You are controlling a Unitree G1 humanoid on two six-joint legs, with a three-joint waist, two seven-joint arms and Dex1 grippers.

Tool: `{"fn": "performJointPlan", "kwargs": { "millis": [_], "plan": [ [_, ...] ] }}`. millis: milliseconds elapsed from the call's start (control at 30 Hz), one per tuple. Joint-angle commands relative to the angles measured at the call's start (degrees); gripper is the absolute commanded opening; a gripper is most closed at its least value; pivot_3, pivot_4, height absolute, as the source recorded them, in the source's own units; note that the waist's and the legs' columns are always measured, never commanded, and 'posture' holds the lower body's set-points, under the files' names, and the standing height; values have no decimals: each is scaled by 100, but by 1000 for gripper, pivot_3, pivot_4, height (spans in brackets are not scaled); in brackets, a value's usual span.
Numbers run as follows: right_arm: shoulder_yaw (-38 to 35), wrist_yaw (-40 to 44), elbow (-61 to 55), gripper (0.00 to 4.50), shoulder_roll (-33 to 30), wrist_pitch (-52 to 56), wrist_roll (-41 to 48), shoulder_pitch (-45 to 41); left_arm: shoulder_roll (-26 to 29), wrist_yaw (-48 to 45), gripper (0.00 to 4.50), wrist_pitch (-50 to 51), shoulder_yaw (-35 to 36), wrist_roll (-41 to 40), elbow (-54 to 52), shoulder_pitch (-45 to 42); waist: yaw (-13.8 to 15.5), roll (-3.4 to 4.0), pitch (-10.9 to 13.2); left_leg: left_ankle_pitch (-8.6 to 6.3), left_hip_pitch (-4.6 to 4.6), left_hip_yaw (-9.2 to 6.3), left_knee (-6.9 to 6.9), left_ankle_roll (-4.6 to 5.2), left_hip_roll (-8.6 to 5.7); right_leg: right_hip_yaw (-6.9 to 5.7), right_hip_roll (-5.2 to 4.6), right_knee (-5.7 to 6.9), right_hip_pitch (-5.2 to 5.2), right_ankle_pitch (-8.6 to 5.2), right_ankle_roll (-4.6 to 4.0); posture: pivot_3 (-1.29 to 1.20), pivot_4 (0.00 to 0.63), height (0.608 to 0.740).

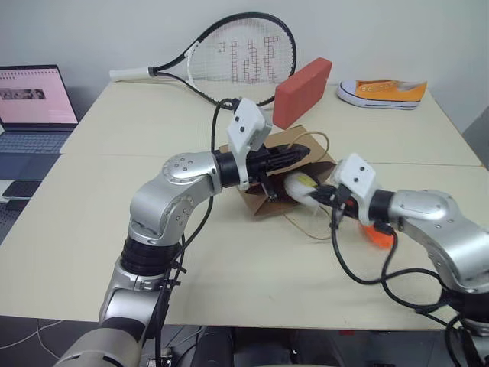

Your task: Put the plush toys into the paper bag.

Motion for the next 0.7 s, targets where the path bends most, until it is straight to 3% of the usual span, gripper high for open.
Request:
{"fn": "performJointPlan", "kwargs": {
  "millis": [33, 367, 467, 700],
  "plan": [
    [210, -275, 271, 26, 204, -415, -377, -194, 55, -76, 0, -21, 48, -138, -286, -34, -1, 0, 0, 0, -1, 0, -1, 0, 0, 1, 0, 1, -3, 0, 0, 0, 150, 740],
    [532, -931, 1323, 26, 1011, -1234, -1223, -412, 84, -163, 0, -35, 30, -172, -297, -8, -7, 1, 0, 0, -12, 2, -1, 0, 0, 3, 1, 9, -21, 0, -1, 0, 150, 740],
    [560, -1092, 1553, 755, 1169, -1506, -1439, -384, 88, -179, 0, -26, 17, -194, -296, -16, -6, 1, 0, 0, -15, 2, -2, 0, 0, 3, 0, 9, -23, 0, -1, 0, 150, 740],
    [383, -999, 1387, 3241, 1185, -1677, -1524, -213, 37, -48, 0, 27, 27, -189, -229, -75, -5, 1, 0, 1, -15, 2, -1, 0, 0, 3, 1, 10, -23, 1, -2, 0, 150, 740]
  ]
}}
